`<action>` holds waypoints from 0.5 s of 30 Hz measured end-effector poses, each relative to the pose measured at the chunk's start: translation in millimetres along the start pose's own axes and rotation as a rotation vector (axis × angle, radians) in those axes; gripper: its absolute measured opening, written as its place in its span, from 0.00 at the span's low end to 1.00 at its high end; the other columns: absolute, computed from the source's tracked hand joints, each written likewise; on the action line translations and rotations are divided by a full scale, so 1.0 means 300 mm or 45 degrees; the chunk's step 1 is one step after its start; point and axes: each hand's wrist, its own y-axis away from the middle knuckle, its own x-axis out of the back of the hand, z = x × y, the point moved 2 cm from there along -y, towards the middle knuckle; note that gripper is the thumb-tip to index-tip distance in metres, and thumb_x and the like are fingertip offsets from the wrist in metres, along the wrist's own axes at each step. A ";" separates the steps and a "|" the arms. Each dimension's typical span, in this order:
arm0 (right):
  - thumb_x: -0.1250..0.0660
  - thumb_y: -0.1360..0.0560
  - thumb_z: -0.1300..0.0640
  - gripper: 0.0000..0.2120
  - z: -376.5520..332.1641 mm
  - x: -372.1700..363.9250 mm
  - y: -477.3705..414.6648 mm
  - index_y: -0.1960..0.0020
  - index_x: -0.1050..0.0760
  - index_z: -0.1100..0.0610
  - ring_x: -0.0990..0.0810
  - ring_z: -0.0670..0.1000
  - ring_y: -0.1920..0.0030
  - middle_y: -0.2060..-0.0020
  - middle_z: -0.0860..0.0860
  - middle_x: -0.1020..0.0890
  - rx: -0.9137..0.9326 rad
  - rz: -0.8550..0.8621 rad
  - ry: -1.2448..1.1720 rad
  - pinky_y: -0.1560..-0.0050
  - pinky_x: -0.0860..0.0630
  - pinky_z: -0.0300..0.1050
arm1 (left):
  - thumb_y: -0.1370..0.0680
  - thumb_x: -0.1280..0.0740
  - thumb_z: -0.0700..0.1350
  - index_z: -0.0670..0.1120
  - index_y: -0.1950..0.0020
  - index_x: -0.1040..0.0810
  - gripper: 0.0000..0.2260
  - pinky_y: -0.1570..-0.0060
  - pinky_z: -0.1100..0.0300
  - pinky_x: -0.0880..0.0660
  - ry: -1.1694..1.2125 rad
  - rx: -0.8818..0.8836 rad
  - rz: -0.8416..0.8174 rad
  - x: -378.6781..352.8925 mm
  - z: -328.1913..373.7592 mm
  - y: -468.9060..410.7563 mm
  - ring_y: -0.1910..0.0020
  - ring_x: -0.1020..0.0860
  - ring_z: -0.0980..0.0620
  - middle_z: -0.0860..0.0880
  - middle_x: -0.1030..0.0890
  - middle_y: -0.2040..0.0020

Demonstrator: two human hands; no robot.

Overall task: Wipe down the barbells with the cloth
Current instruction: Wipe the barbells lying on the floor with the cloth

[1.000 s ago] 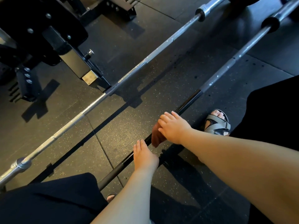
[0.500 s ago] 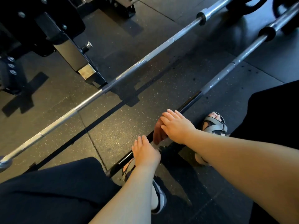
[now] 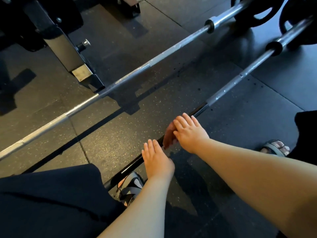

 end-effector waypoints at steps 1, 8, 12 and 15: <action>0.47 0.14 0.46 0.26 0.037 0.001 -0.004 0.18 0.43 0.52 0.58 0.61 0.18 0.18 0.53 0.49 -0.044 0.025 -0.043 0.21 0.58 0.62 | 0.18 0.37 0.47 0.42 0.17 0.59 0.38 0.21 0.48 0.63 -0.008 0.004 0.013 -0.009 0.004 0.001 0.18 0.61 0.44 0.43 0.58 0.16; 0.51 0.15 0.47 0.24 -0.046 -0.048 -0.004 0.24 0.31 0.55 0.54 0.68 0.20 0.20 0.58 0.40 0.227 0.031 -0.008 0.22 0.53 0.71 | 0.21 0.31 0.53 0.38 0.19 0.63 0.48 0.20 0.44 0.61 -0.046 0.053 0.027 -0.052 0.122 -0.015 0.19 0.63 0.40 0.38 0.61 0.18; 0.47 0.14 0.48 0.22 0.040 -0.035 -0.015 0.24 0.31 0.54 0.47 0.62 0.19 0.22 0.55 0.36 0.320 0.132 0.004 0.21 0.58 0.61 | 0.21 0.32 0.53 0.38 0.18 0.63 0.47 0.20 0.44 0.62 -0.005 0.114 0.008 -0.052 0.176 -0.039 0.19 0.63 0.40 0.38 0.61 0.18; 0.53 0.13 0.46 0.26 0.182 -0.028 -0.035 0.18 0.46 0.53 0.54 0.56 0.18 0.19 0.51 0.43 0.006 0.190 -0.226 0.22 0.63 0.53 | 0.20 0.33 0.50 0.41 0.19 0.65 0.45 0.20 0.44 0.62 -0.030 0.088 0.018 -0.073 0.182 -0.037 0.19 0.65 0.40 0.40 0.64 0.18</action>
